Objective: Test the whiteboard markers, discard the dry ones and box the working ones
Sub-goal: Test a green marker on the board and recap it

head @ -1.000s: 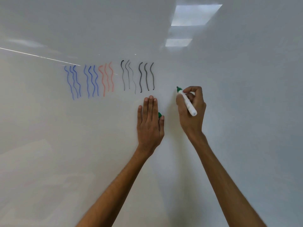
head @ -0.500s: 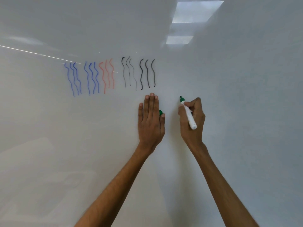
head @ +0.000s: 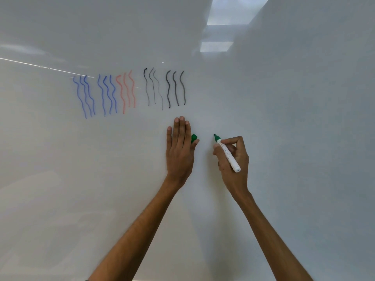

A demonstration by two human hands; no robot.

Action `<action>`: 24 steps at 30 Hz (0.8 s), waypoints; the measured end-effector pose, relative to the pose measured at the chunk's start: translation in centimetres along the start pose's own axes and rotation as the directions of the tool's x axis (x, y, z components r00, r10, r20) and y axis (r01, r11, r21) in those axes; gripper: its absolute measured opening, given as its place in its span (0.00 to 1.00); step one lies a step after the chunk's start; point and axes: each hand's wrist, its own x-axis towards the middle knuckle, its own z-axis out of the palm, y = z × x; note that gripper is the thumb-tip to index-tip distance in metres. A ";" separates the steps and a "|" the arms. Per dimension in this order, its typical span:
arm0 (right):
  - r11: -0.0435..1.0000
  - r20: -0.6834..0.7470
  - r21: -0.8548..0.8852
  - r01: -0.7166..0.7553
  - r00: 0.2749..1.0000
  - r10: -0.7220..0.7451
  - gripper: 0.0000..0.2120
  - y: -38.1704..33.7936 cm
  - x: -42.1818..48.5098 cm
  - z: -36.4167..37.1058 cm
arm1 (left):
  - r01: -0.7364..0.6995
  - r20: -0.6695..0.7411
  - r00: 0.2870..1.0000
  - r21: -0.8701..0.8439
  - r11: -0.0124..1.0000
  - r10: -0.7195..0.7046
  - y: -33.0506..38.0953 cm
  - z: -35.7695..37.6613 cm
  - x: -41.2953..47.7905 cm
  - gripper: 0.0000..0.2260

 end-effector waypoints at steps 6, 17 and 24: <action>0.967 0.050 0.207 -0.146 0.989 0.138 0.07 -2.0 -0.8 -1.5 | 0.034 0.019 0.999 -0.227 0.973 -0.030 -0.1 -1.2 -1.5 0.22; 0.896 0.125 0.199 -0.397 0.917 0.379 0.08 -3.2 -2.9 -1.3 | 0.253 0.183 0.966 -0.488 0.836 -0.185 2.0 -6.8 -6.2 0.14; 0.895 0.198 0.120 -0.429 0.894 0.402 0.04 -2.6 -5.5 -0.7 | 0.288 0.282 0.947 -0.519 0.805 -0.156 2.3 -8.4 -7.7 0.13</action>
